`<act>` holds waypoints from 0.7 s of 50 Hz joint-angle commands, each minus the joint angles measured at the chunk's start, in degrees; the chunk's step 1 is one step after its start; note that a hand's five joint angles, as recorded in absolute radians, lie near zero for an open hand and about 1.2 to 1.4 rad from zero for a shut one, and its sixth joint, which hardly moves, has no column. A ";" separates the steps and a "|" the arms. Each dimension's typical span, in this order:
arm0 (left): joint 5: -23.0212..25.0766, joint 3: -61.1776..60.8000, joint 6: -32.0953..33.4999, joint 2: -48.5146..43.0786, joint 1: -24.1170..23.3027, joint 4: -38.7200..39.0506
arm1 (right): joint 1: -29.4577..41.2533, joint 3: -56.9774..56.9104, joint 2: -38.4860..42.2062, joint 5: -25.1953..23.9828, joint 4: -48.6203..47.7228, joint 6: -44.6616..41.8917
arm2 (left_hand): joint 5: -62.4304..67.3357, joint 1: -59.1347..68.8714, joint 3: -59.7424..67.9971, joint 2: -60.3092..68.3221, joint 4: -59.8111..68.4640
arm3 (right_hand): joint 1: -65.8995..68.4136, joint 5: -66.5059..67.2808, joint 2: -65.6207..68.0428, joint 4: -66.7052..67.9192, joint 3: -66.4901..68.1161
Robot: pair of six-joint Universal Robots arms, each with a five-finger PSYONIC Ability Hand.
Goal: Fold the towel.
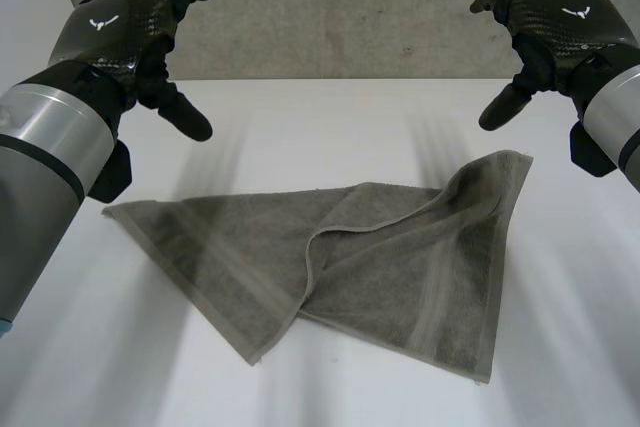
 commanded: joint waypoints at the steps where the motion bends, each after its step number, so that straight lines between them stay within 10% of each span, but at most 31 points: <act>1: 0.48 -1.45 0.09 -1.99 -1.18 0.03 | -0.03 -0.90 1.39 -0.02 0.26 -0.18 | -1.91 -0.24 0.11 0.03 0.13 | -3.06 -3.53 -4.09 -4.60 -3.58; 11: -0.40 -3.64 8.51 -18.31 -15.84 0.47 | 0.32 -0.99 4.47 1.04 0.35 -6.93 | -1.02 0.65 0.99 0.92 1.01 | -3.06 -3.53 -4.09 -4.60 -3.58; 35: -10.51 9.53 -0.44 -38.90 -17.17 10.40 | -1.43 0.77 15.88 0.69 -0.88 -8.79 | 3.18 4.85 5.20 5.12 5.22 | -3.06 -3.53 -4.09 -4.60 -3.58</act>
